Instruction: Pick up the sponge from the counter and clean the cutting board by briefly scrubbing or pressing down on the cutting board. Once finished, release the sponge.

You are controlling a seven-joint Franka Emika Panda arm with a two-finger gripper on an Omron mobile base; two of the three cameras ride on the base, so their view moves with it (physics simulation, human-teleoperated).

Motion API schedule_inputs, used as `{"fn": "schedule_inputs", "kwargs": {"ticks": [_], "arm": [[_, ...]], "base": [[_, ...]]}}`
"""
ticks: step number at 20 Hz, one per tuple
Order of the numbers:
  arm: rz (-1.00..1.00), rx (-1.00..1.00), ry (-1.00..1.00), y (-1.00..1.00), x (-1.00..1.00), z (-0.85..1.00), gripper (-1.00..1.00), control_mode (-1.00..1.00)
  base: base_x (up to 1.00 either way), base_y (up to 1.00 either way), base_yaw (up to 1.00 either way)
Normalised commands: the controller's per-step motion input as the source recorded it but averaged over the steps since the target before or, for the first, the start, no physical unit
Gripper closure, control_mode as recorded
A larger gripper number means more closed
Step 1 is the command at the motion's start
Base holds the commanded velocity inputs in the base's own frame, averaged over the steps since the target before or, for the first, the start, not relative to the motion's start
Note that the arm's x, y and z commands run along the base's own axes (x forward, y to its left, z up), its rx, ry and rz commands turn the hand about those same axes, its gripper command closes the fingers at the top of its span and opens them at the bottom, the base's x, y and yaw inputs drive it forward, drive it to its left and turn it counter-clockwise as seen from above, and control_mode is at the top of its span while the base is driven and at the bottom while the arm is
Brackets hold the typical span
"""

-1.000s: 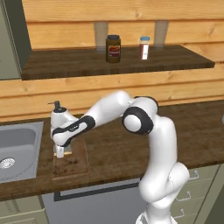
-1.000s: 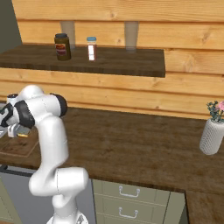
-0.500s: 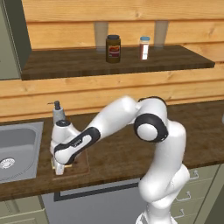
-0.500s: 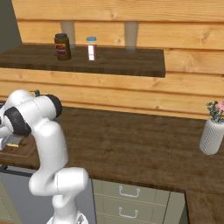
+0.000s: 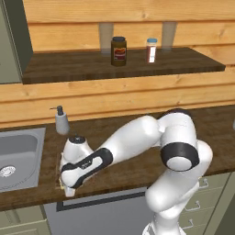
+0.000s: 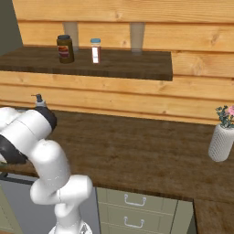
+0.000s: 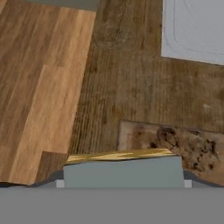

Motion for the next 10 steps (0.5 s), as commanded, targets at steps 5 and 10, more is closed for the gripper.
{"fn": "schedule_inputs", "kwargs": {"ticks": [5,10], "arm": [[0.0,0.0,0.0,-0.92,0.0,0.0,1.0,-1.0],[0.1,0.0,0.0,-0.55,0.87,0.0,1.0,-1.0]], "base": [[0.0,0.0,0.0],[0.0,0.0,0.0]]}}
